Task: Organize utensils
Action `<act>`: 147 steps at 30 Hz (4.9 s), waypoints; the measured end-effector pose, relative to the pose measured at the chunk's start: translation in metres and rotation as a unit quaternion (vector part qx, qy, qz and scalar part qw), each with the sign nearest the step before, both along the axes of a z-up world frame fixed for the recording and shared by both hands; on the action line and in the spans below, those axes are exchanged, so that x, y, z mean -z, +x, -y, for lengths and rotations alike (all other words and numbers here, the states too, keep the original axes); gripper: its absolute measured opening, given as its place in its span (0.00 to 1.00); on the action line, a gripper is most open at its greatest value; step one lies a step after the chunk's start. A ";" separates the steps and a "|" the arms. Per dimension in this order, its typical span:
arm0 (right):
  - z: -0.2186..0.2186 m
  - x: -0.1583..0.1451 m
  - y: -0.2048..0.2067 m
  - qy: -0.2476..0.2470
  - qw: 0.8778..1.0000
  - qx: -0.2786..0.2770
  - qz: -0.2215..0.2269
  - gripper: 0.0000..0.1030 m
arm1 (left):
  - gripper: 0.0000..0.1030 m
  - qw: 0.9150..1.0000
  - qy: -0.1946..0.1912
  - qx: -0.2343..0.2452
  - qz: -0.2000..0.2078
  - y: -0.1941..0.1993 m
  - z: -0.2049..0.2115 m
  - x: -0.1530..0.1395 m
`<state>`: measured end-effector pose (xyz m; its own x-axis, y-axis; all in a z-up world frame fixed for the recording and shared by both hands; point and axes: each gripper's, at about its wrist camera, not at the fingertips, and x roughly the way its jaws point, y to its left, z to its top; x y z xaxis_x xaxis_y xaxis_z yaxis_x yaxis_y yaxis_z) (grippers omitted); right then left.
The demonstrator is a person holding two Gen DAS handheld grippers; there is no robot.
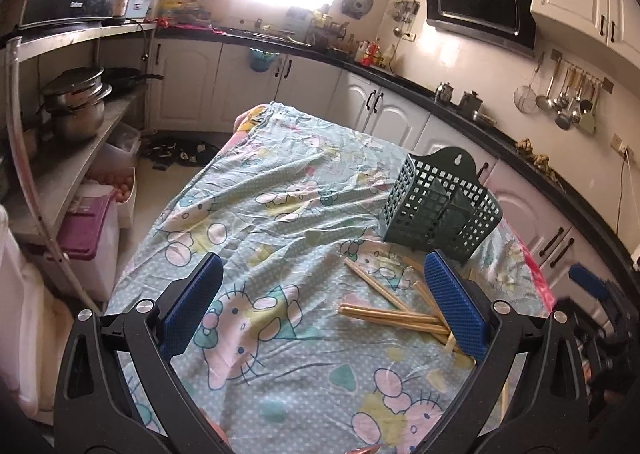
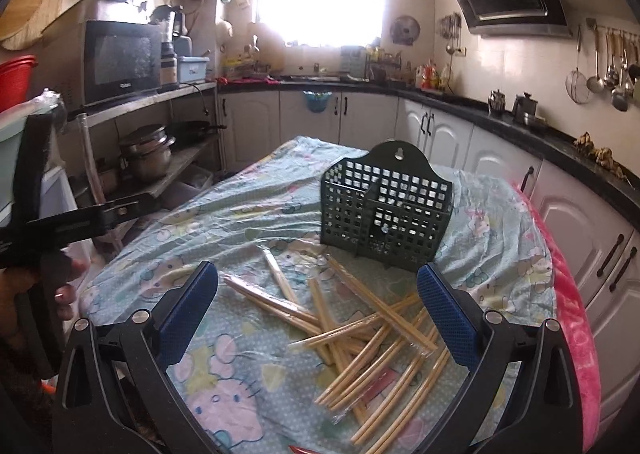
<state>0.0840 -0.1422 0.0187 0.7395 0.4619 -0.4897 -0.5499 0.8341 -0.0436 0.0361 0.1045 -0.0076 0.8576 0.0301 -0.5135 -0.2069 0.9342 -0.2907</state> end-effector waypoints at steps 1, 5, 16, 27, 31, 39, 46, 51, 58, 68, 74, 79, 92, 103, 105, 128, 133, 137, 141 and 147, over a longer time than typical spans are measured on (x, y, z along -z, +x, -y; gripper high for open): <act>0.000 0.001 0.005 -0.003 1.000 0.002 -0.002 0.94 | 0.90 1.000 -0.002 0.004 -0.002 0.001 0.000 0.001; 0.001 0.009 0.030 -0.019 1.000 0.008 -0.017 0.94 | 0.90 0.999 -0.019 0.028 -0.019 0.008 -0.001 0.012; 0.000 0.037 0.081 -0.054 0.997 0.015 -0.049 0.94 | 0.63 0.991 -0.035 0.103 -0.074 0.033 0.019 0.051; -0.014 0.066 0.121 -0.079 0.992 -0.002 -0.095 0.75 | 0.37 0.986 -0.052 0.116 -0.108 0.069 0.017 0.070; -0.025 0.074 0.136 -0.092 0.988 -0.018 -0.121 0.70 | 0.32 0.986 -0.054 0.103 -0.119 0.078 0.012 0.074; -0.055 0.091 0.161 -0.168 0.973 -0.055 -0.149 0.57 | 0.17 0.986 -0.052 0.094 -0.129 0.083 0.009 0.079; -0.079 0.106 0.181 -0.205 0.957 -0.086 -0.187 0.46 | 0.07 0.985 -0.055 0.095 -0.131 0.084 0.007 0.078; -0.100 0.112 0.188 -0.223 0.950 -0.101 -0.191 0.44 | 0.04 0.986 -0.057 0.092 -0.128 0.084 0.003 0.075; -0.123 0.122 0.194 -0.233 0.943 -0.117 -0.209 0.29 | 0.01 0.987 -0.060 0.094 -0.119 0.085 -0.001 0.068; -0.137 0.089 0.175 -0.187 0.957 -0.126 -0.181 0.10 | 0.00 0.990 -0.062 0.092 -0.087 0.082 -0.006 0.044; -0.118 0.047 0.162 -0.130 0.974 -0.116 -0.141 0.06 | 0.00 0.993 -0.058 0.089 -0.046 0.078 -0.005 0.016; -0.086 0.010 0.148 -0.080 0.985 -0.111 -0.108 0.06 | 0.00 0.994 -0.049 0.096 -0.004 0.080 0.002 -0.017; -0.028 -0.071 0.118 0.033 0.995 -0.090 -0.010 0.06 | 0.00 0.986 -0.027 0.155 0.054 0.098 0.051 -0.084; 0.016 -0.118 0.114 0.111 0.990 -0.052 0.065 0.06 | 0.00 0.976 -0.015 0.195 0.097 0.117 0.088 -0.130; 0.022 -0.123 0.116 0.116 0.990 -0.042 0.074 0.06 | 0.00 0.974 -0.015 0.199 0.106 0.119 0.090 -0.138; 0.044 -0.153 0.176 0.153 0.969 0.050 0.186 0.06 | 0.00 0.972 0.017 0.168 0.166 0.178 0.077 -0.202; 0.040 -0.139 0.190 0.148 0.971 0.058 0.180 0.06 | 0.00 0.974 0.020 0.165 0.155 0.185 0.073 -0.190; 0.038 -0.122 0.197 0.147 0.971 0.064 0.175 0.06 | 0.00 0.976 0.020 0.164 0.144 0.192 0.071 -0.174; 0.035 -0.106 0.203 0.137 0.973 0.072 0.171 0.06 | 0.00 0.977 0.014 0.162 0.136 0.198 0.068 -0.158; 0.030 -0.085 0.212 0.131 0.975 0.085 0.156 0.06 | 0.00 0.979 0.001 0.162 0.122 0.203 0.066 -0.136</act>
<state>0.2961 -0.1725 0.1042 0.9105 0.3987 -0.1099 -0.3969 0.9170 0.0389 0.2390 0.0387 0.1284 0.9197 -0.2629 -0.2915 0.1759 0.9399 -0.2927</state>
